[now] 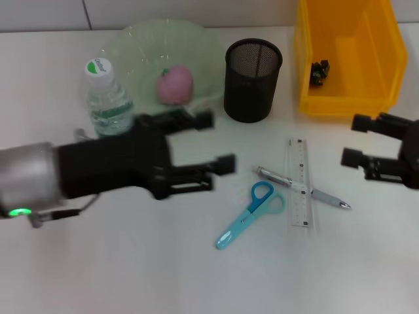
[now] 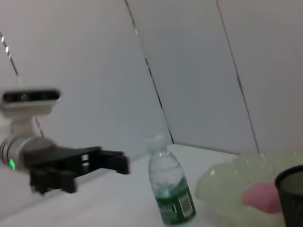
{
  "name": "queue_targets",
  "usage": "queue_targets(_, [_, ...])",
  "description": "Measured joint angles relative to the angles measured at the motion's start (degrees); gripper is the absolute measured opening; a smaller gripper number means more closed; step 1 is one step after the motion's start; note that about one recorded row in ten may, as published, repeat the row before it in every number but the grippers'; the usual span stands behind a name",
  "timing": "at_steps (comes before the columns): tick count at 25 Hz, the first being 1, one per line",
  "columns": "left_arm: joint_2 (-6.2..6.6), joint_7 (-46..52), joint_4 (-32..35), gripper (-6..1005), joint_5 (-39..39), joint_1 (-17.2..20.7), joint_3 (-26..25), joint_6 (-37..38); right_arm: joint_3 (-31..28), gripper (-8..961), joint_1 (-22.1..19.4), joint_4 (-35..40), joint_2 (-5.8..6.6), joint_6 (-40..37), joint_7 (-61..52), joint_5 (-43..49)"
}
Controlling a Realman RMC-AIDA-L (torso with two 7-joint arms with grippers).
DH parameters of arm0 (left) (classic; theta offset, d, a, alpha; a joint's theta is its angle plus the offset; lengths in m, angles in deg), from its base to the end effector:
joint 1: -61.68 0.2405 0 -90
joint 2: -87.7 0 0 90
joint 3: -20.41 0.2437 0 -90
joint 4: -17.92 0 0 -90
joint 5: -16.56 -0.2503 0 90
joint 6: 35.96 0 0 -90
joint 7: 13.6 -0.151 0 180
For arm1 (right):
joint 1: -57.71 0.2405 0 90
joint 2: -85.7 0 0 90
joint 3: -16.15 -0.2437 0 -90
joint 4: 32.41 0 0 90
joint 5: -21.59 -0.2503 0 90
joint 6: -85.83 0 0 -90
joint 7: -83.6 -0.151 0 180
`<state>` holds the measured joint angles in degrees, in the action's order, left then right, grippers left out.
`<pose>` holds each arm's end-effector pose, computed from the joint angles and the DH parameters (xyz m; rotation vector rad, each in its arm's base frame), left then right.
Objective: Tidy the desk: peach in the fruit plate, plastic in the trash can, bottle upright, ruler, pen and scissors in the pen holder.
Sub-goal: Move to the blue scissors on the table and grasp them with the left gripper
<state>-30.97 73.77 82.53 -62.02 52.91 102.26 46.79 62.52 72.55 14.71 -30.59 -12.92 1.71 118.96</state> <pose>-0.1947 0.3076 -0.0146 -2.7746 -0.4728 -1.0129 0.3023 0.3007 0.0568 -2.6097 0.6504 0.9105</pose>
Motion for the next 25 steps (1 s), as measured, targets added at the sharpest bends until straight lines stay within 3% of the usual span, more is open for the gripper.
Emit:
queue_targets(2, [0.07,8.9,8.7,797,-6.8,2.5,5.5,-7.8,-0.8,837,-1.4,2.0,-0.38,-0.2,2.0,2.2])
queue_targets(3, [0.09,20.1,17.1,796,-16.0,3.9,10.1,-13.2,-2.7,837,-2.2,3.1,-0.55,0.0,2.1,4.3])
queue_targets(5, [0.07,25.4,20.6,793,-20.5,4.1,12.1,-14.8,-4.1,837,-2.4,3.2,-0.58,0.1,2.1,5.4])
queue_targets(6, [0.07,36.0,25.9,792,-29.3,3.3,15.4,-15.9,-7.5,837,-2.6,2.9,-0.59,0.3,2.1,7.7])
queue_targets(8, [-0.11,52.5,30.9,789,-43.4,-2.1,22.1,-15.8,-11.7,837,-2.8,2.1,-0.62,0.4,2.2,10.9])
queue_targets(10, [-0.13,56.2,31.1,787,-46.6,-4.0,23.9,-15.7,-13.3,837,-3.3,1.9,-0.96,0.5,3.0,12.2])
queue_targets(11, [-0.23,60.5,30.8,786,-50.5,-7.1,26.4,-15.5,-13.8,837,-3.9,1.9,-1.38,0.6,3.9,12.5])
queue_targets(14, [-0.26,62.6,30.4,782,-52.5,-8.8,27.5,-15.3,-14.1,837,-4.3,1.8,-1.76,0.9,4.8,12.6])
queue_targets(15, [-0.43,66.7,29.0,780,-55.1,-12.3,29.1,-15.0,-14.1,837,-4.3,1.7,-1.83,1.1,4.9,12.8])
queue_targets(25, [-0.51,71.8,16.8,768,-56.9,-23.1,31.2,-15.0,-14.2,837,-4.5,0.5,-2.06,1.6,5.0,13.3])
